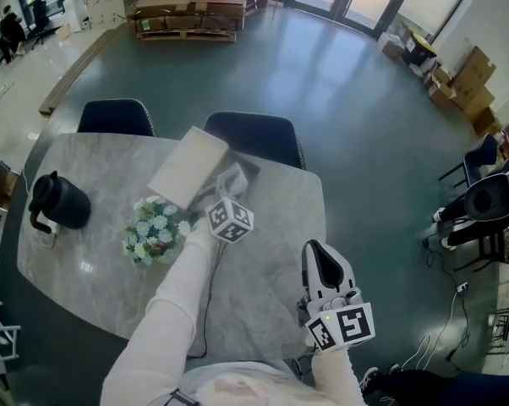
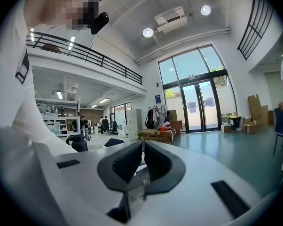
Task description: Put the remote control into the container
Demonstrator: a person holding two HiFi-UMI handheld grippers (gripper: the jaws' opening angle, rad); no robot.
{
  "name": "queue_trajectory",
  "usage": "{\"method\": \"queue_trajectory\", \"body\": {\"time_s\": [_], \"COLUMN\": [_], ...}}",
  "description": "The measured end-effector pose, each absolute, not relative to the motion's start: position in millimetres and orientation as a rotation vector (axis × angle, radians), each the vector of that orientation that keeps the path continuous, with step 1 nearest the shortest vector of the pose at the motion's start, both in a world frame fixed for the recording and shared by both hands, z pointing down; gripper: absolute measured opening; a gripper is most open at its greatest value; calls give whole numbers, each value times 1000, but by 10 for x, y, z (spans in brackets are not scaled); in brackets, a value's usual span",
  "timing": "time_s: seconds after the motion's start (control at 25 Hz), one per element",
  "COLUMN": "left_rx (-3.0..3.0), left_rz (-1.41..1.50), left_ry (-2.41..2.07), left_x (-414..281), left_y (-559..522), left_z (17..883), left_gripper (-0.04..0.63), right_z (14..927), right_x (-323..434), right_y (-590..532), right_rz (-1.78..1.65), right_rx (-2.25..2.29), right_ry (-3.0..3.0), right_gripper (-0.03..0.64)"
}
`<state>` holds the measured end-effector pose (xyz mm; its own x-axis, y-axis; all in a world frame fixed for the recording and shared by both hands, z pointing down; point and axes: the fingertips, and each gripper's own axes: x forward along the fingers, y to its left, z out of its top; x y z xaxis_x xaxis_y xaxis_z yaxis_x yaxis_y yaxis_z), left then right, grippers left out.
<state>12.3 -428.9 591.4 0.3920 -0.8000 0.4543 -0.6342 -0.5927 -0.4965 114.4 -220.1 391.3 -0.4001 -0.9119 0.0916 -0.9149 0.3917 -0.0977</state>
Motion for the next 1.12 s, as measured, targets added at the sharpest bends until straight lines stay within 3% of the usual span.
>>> {"method": "queue_trajectory", "body": {"time_s": [0.4,0.84,1.12], "left_rx": [-2566,-2946,-2683], "left_rz": [-1013,-749,-1307], "left_ry": [1300,1903,1771], "left_x": [44,-195,-210], "left_y": [-4204,-4097,-4087], "left_z": [5957,5958,6364], "left_gripper": [131,118,118], "right_z": [3951,3903,3874], "right_x": [1101,1068,1155], "right_y": [-2184,-2100,-2036], "right_rz": [225,218,212], "right_rx": [1678,1663,1686], "right_ry": [-2614,-2639,-2621], "right_gripper": [18,18,18]}}
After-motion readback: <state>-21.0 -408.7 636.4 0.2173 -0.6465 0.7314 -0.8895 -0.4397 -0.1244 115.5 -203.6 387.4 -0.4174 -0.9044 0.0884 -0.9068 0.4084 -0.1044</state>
